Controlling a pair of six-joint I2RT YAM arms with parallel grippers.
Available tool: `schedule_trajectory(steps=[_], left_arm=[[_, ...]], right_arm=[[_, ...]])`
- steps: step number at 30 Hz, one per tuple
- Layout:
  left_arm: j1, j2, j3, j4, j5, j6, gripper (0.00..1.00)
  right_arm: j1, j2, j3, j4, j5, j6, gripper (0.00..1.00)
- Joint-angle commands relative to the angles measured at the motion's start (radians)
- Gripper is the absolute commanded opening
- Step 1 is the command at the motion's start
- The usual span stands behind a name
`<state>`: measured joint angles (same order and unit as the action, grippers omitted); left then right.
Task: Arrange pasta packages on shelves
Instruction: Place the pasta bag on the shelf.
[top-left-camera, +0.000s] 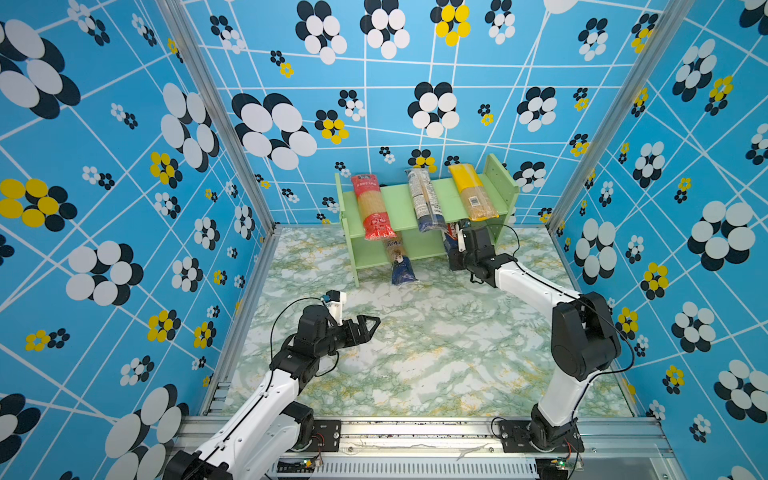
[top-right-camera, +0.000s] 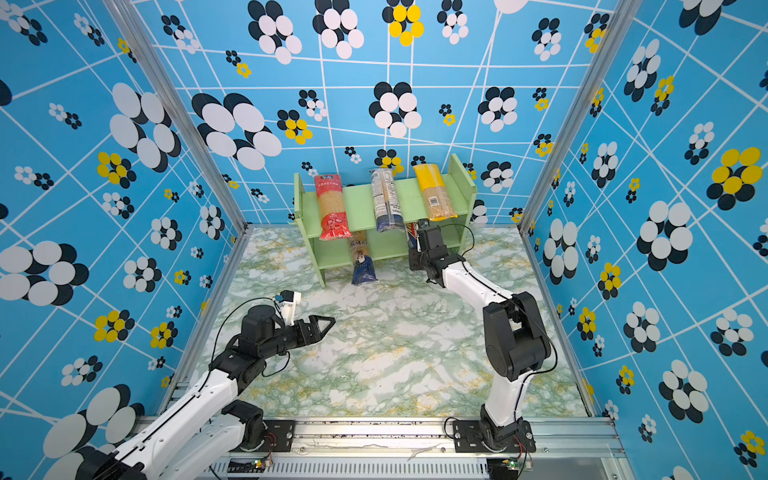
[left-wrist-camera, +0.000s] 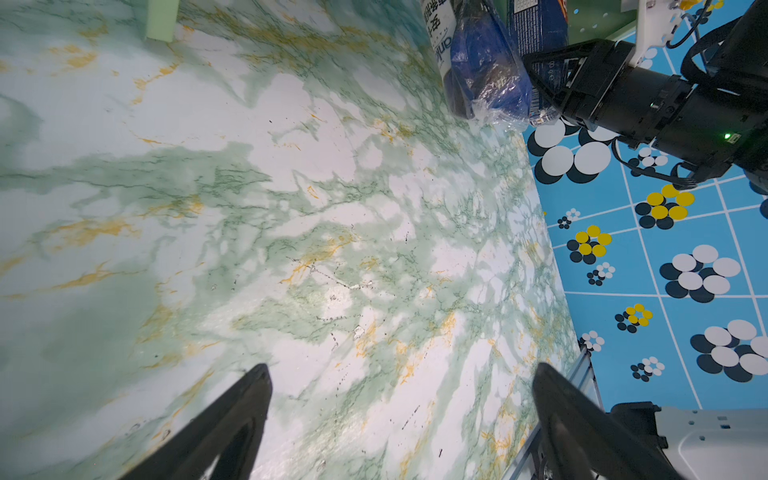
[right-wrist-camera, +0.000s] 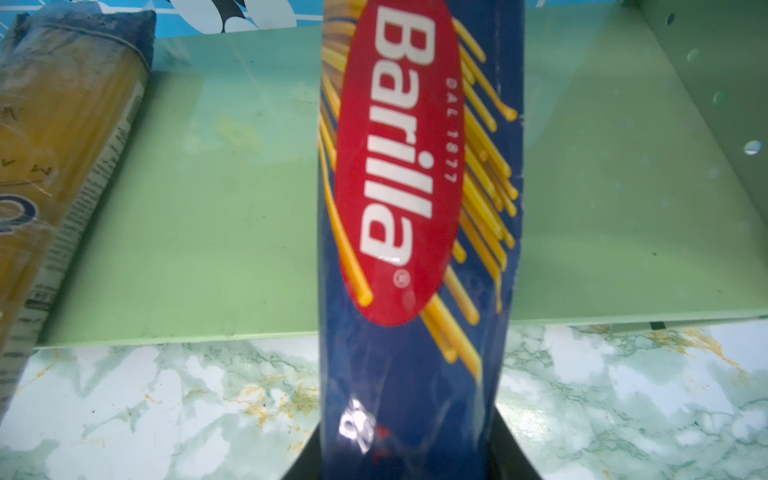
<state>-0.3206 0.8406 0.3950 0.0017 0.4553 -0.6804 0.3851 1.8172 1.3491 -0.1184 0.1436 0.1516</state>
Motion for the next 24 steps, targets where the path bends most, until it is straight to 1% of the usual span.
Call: schedule_trajectory(steps=[1,6,8,10,14,17,24], left_arm=[[0.009,-0.013,0.02,-0.019,-0.01,0.022,0.99],[0.01,-0.011,0.023,-0.019,-0.011,0.022,0.99],[0.01,-0.008,0.025,-0.019,-0.009,0.023,0.99],[0.011,-0.005,0.025,-0.017,-0.009,0.024,0.99],[0.011,-0.001,0.024,-0.013,-0.007,0.021,0.99],[0.011,-0.001,0.024,-0.013,-0.009,0.02,0.99],[0.011,-0.003,0.025,-0.012,-0.01,0.017,0.99]], right_arm=[[-0.008,-0.004,0.068,0.142,0.024,-0.015,0.0],[-0.008,-0.003,0.062,0.136,0.027,-0.02,0.06],[-0.008,-0.007,0.059,0.131,0.033,-0.023,0.13],[-0.008,-0.008,0.056,0.128,0.036,-0.026,0.17],[-0.008,-0.015,0.044,0.128,0.041,-0.03,0.28],[-0.008,-0.019,0.036,0.128,0.044,-0.033,0.32],[-0.008,-0.021,0.028,0.127,0.045,-0.032,0.37]])
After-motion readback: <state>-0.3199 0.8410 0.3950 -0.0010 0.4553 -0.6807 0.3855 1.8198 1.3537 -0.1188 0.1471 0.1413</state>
